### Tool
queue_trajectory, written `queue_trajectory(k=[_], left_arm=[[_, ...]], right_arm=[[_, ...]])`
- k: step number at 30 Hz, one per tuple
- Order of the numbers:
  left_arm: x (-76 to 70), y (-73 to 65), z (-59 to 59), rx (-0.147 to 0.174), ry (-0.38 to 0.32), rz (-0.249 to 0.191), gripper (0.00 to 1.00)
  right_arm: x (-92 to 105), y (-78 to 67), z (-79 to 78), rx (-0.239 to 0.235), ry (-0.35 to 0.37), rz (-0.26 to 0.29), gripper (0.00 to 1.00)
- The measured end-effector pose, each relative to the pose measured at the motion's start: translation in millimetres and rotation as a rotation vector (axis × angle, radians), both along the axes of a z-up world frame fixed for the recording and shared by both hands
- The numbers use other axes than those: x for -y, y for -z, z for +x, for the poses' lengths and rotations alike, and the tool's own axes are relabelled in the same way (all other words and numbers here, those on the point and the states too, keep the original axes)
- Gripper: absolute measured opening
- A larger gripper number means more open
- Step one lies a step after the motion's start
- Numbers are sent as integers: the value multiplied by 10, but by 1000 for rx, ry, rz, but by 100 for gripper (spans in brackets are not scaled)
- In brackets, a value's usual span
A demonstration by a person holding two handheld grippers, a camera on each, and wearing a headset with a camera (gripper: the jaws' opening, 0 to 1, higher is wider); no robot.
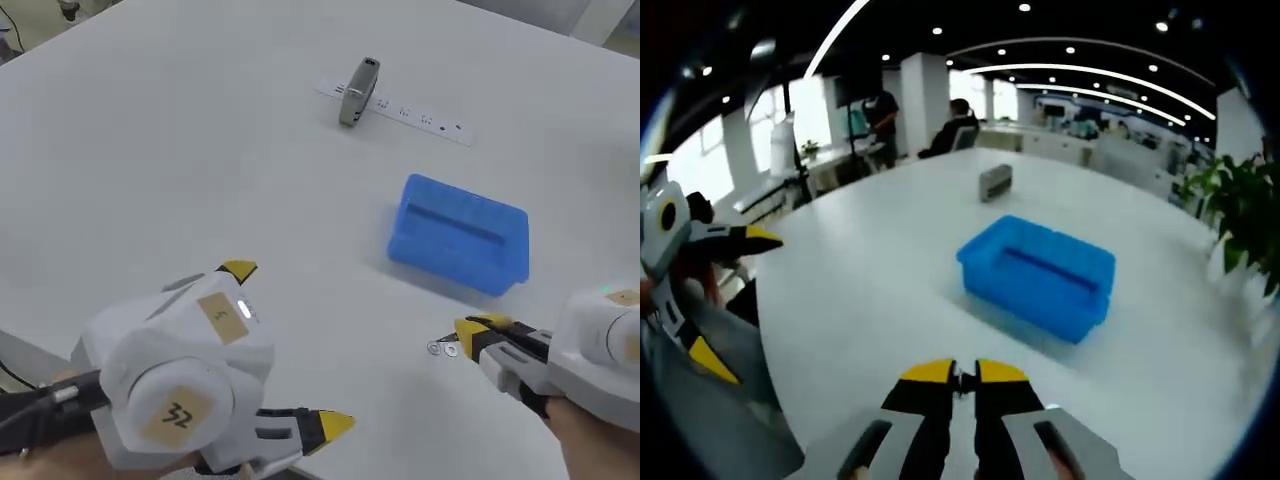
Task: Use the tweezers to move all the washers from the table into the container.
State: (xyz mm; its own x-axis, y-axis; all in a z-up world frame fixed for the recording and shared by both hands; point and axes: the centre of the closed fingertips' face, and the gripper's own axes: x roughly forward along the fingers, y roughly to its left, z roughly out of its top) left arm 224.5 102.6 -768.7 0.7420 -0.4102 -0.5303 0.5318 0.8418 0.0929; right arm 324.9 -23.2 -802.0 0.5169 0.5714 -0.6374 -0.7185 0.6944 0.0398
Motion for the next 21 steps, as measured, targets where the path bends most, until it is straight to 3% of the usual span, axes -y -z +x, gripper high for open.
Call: queue_trajectory(k=[21], left_arm=[[-3, 15, -5, -2, 2, 13, 96]], right_arm=[[15, 105, -25, -63, -30, -81, 3]])
